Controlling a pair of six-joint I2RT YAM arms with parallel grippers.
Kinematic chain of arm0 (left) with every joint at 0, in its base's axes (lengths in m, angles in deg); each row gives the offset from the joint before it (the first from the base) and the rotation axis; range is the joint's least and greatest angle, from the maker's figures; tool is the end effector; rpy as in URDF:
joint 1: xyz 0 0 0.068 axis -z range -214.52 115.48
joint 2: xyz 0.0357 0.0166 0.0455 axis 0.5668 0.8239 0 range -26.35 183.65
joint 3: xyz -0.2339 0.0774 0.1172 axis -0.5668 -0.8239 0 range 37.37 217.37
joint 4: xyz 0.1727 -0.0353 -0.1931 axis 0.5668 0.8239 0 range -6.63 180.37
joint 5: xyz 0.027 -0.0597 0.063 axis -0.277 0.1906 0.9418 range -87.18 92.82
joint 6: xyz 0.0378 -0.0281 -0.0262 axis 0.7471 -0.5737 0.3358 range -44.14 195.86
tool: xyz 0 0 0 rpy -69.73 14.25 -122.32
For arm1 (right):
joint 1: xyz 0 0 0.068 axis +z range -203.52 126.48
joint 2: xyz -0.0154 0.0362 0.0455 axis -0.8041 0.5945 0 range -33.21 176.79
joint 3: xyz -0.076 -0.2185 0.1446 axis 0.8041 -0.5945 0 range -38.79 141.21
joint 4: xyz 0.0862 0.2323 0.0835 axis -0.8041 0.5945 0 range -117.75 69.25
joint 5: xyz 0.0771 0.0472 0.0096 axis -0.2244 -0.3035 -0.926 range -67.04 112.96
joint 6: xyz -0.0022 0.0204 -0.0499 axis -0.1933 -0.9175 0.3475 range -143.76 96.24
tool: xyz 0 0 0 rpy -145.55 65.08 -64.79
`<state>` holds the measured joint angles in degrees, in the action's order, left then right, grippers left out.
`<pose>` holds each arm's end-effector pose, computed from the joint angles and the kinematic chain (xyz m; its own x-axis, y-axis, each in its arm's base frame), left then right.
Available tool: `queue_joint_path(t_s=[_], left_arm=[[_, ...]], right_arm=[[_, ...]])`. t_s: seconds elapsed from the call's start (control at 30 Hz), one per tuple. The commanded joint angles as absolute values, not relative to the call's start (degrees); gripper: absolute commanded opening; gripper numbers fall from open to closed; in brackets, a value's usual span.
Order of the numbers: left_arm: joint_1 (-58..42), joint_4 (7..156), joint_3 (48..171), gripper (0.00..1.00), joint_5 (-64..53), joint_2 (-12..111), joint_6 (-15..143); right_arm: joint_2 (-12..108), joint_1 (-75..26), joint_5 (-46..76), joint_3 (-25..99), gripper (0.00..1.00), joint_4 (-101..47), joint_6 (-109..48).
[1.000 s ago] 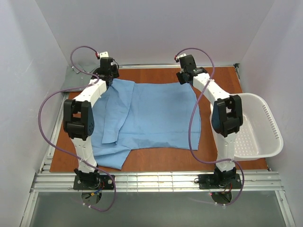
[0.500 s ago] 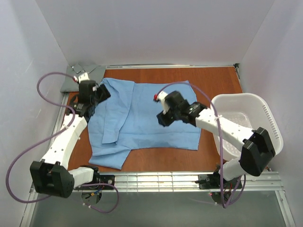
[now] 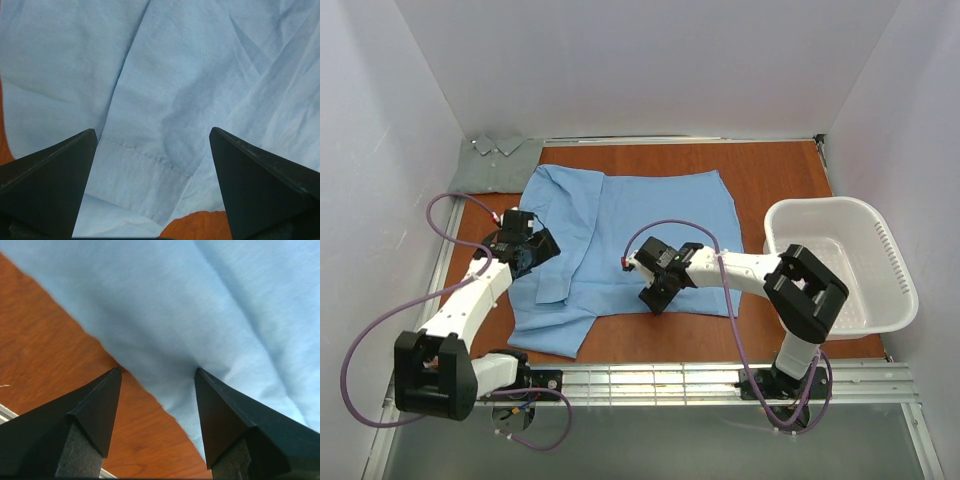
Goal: Fold and stack the long sleeve shirts
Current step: Flatten the shirt out
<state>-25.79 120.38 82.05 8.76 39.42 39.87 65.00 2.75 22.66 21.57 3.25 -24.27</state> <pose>0.2176 -0.0297 0.2292 -0.7360 -0.4782 -0.4792 -0.4146 0.8780 -0.2393 0.1817 0.2724 0.1696 -0.5252 -0.7707 -0.3608 -0.8281 0.5606 0.0081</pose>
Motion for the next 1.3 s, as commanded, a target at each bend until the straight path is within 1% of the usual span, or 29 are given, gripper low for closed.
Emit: queue_joint_path(t_s=[0.0,0.17,0.33,0.4,0.57,0.7,0.73,0.8,0.87,0.9,1.0,1.03,1.13,1.17,1.2,1.23,1.27], left_arm=[[-26.17,115.38,81.4,0.86,6.35,43.86,38.77],[-26.17,112.99,84.21,0.86,0.28,52.04,37.27],[-26.09,113.42,85.79,0.86,-6.21,51.26,38.67],[-24.26,114.83,86.14,0.85,-6.41,48.54,39.9],[-18.71,120.01,87.2,0.85,1.75,46.07,42.8],[-13.71,123.53,88.77,0.84,7.56,49.13,42.72],[-12.74,124.14,88.96,0.81,8.87,49.84,42.55],[-10.02,125.9,89.66,0.79,12.55,51.07,41.76],[-8.69,126.87,89.92,0.72,14.59,52.39,41.4],[-7.64,127.14,90.19,0.7,16.25,52.74,41.23],[-5.44,127.75,91.24,0.61,16.71,53.8,41.31],[-5.0,127.75,91.59,0.6,16.45,54.15,41.14],[-3.94,127.4,91.59,0.46,16.18,55.2,40.44],[-3.76,127.23,91.59,0.34,16.01,56.25,40.35],[-3.76,127.14,91.77,0.25,16.09,56.96,40.26],[-3.68,127.05,92.03,0.12,16.18,57.57,40.43],[-3.76,127.14,93.6,0.03,16.44,58.89,40.61]], right_arm=[[67.86,-0.6,24.19,24.23,0.56,1.96,-20.95],[69.18,-5.52,26.21,25.37,0.56,2.13,-19.45],[63.74,-5.53,23.67,24.23,0.56,2.05,-20.33],[60.68,-5.27,23.49,22.92,0.57,1.78,-21.56],[54.51,-4.74,22.27,20.81,0.6,1.08,-24.89],[49.68,-4.65,21.03,19.14,0.6,0.55,-27.44],[49.06,-4.74,20.76,18.61,0.61,0.38,-27.71],[47.4,-4.66,20.24,17.73,0.61,-0.58,-28.76],[46.6,-4.65,19.45,16.32,0.6,-1.2,-29.47],[46.07,-4.74,19.1,15.97,0.61,-1.9,-29.73],[45.19,-4.74,18.57,14.65,0.61,-2.35,-30.61],[45.01,-4.66,18.56,14.39,0.6,-2.7,-30.7],[44.66,-4.66,18.83,13.86,0.61,-3.14,-30.79],[44.75,-4.65,19.0,13.69,0.61,-3.14,-30.79],[44.4,-4.74,19.18,13.77,0.61,-3.14,-30.88],[44.22,-4.66,19.53,13.68,0.61,-3.23,-30.97],[43.96,-4.74,19.79,13.6,0.6,-3.23,-31.05]])
